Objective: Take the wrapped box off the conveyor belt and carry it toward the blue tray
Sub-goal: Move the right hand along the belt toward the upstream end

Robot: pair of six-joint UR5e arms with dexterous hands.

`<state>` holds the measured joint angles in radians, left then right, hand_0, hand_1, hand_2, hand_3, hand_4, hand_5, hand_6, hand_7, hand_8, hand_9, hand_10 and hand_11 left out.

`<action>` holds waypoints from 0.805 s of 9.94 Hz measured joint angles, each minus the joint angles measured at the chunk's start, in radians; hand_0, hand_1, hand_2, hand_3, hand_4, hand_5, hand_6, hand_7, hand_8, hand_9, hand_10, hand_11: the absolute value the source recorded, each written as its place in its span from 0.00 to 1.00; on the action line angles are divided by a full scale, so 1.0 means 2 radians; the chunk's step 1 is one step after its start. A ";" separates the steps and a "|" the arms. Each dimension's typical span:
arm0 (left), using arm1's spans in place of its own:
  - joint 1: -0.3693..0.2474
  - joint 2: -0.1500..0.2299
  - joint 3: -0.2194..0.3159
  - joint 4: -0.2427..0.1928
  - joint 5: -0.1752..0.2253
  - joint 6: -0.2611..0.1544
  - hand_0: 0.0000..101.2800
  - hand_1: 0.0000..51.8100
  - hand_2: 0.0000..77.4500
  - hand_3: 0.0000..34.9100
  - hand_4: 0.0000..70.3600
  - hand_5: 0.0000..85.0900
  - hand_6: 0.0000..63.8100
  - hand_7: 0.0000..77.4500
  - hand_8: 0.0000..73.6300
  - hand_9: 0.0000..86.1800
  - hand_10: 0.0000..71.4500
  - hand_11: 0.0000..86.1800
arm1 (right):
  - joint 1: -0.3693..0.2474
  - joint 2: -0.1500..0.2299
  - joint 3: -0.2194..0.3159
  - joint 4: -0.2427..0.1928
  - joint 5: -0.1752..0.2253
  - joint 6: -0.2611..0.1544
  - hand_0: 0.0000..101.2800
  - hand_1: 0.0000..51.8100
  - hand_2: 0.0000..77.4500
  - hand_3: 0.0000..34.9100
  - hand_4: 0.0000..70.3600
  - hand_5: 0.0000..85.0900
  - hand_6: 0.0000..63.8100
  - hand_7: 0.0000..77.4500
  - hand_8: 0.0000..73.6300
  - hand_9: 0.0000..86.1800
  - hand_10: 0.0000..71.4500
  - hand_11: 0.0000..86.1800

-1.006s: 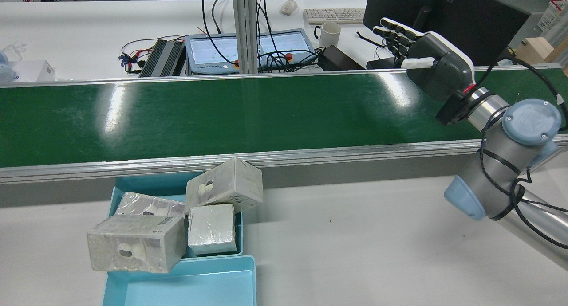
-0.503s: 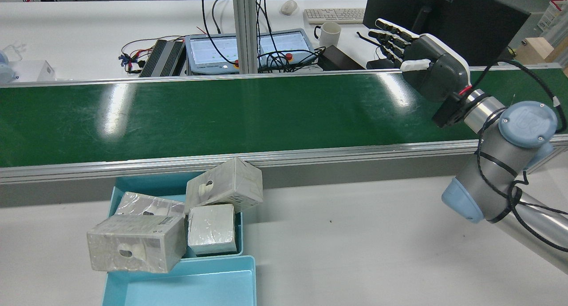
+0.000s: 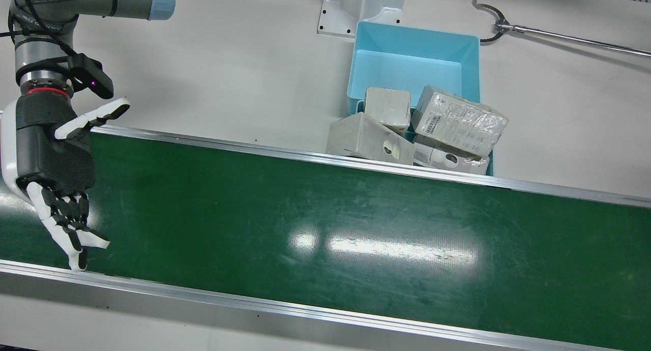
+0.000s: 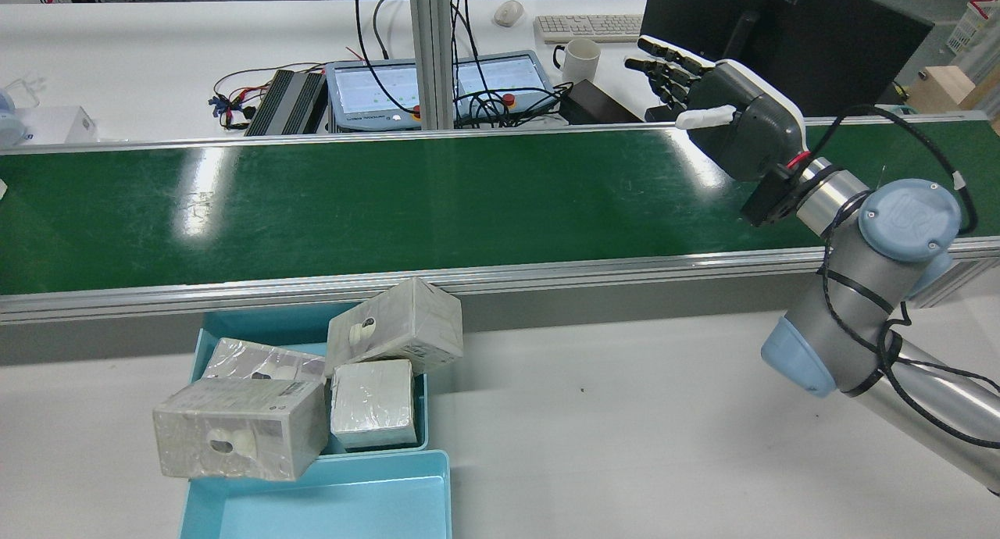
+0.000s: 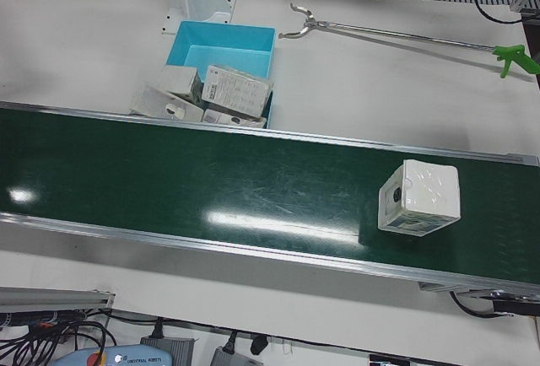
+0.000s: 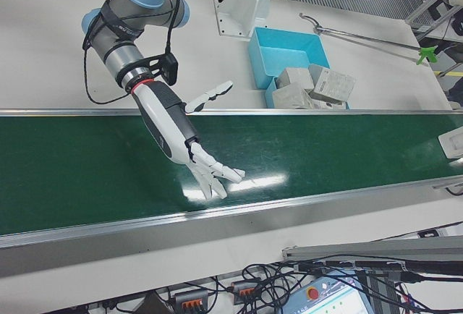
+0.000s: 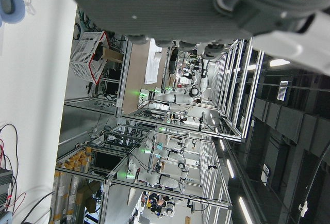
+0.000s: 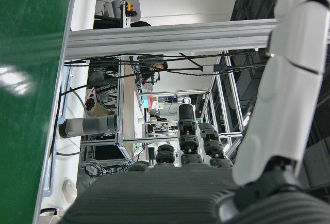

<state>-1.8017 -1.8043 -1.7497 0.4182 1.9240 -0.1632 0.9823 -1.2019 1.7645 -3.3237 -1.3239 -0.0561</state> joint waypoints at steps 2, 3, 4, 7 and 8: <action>0.000 0.000 0.000 0.000 0.000 0.000 0.00 0.00 0.01 0.00 0.00 0.01 0.01 0.01 0.01 0.01 0.00 0.01 | -0.005 0.004 0.010 -0.009 0.007 -0.006 0.44 0.19 0.10 0.00 0.15 0.10 0.11 0.29 0.07 0.06 0.00 0.01; 0.000 0.000 0.000 0.000 0.000 0.000 0.00 0.00 0.01 0.00 0.00 0.01 0.01 0.01 0.01 0.00 0.00 0.01 | -0.007 0.008 0.026 -0.038 0.016 -0.011 0.45 0.17 0.13 0.00 0.16 0.12 0.11 0.27 0.04 0.04 0.00 0.01; 0.000 0.000 0.000 0.000 0.000 0.000 0.00 0.00 0.01 0.00 0.00 0.01 0.01 0.01 0.01 0.00 0.00 0.01 | -0.010 0.019 0.040 -0.073 0.022 -0.018 0.45 0.17 0.13 0.00 0.16 0.12 0.11 0.27 0.04 0.04 0.00 0.01; 0.000 0.000 0.000 0.000 0.000 0.000 0.00 0.00 0.01 0.00 0.00 0.01 0.01 0.01 0.01 0.00 0.01 0.01 | -0.027 0.048 0.058 -0.151 0.029 -0.028 0.46 0.23 0.13 0.00 0.11 0.11 0.08 0.20 0.02 0.03 0.00 0.01; 0.000 0.000 0.000 0.000 0.000 0.000 0.00 0.00 0.01 0.00 0.00 0.01 0.01 0.01 0.01 0.00 0.01 0.01 | -0.034 0.052 0.056 -0.157 0.030 -0.030 0.46 0.23 0.13 0.00 0.11 0.11 0.08 0.18 0.02 0.03 0.00 0.01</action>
<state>-1.8017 -1.8042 -1.7497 0.4182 1.9240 -0.1632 0.9140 -1.0988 1.8769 -3.6368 -1.2648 -0.1168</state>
